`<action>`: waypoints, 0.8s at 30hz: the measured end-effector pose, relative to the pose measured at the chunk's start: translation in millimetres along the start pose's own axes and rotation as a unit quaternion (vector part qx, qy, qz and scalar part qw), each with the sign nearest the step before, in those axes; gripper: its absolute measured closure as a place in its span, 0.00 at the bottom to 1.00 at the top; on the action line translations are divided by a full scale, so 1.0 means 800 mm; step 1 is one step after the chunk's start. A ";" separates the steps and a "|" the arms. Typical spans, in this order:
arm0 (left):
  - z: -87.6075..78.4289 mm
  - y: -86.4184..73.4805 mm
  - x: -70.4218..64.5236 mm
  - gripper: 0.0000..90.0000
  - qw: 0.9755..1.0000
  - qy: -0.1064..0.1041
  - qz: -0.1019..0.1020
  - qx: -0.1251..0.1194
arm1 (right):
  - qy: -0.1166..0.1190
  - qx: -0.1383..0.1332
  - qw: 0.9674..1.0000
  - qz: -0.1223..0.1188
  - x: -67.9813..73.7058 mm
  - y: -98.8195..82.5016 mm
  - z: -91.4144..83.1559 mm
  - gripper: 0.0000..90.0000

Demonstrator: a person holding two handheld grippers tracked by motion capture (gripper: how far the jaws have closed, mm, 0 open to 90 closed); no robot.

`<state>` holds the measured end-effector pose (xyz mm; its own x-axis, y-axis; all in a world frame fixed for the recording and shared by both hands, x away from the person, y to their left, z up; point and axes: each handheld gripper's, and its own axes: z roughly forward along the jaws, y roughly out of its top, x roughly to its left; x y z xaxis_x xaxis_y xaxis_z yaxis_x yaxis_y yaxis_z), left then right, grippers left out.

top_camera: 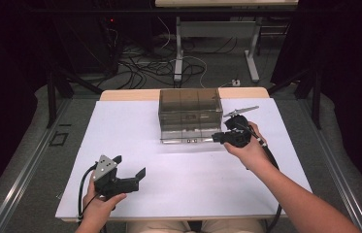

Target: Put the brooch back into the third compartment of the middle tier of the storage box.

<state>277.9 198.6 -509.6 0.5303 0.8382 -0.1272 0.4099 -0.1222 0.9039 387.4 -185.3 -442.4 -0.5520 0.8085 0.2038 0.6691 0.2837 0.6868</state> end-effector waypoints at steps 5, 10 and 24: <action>0.000 0.000 0.000 0.01 1.000 -0.001 -0.001 0.000 | -0.002 0.005 1.000 0.011 -0.003 0.006 0.004 0.92; 0.000 0.000 0.000 0.01 1.000 0.001 0.002 0.001 | -0.006 0.012 1.000 0.019 -0.008 0.013 0.007 0.92; 0.000 0.000 0.000 0.01 1.000 -0.002 0.001 -0.001 | -0.017 0.015 0.999 0.043 -0.023 0.034 0.015 0.92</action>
<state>277.8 198.6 -509.3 0.5345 0.8355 -0.1272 0.4078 -0.1231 0.9048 421.9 -186.6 -435.7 -0.4747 0.8476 0.2373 0.7283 0.2268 0.6466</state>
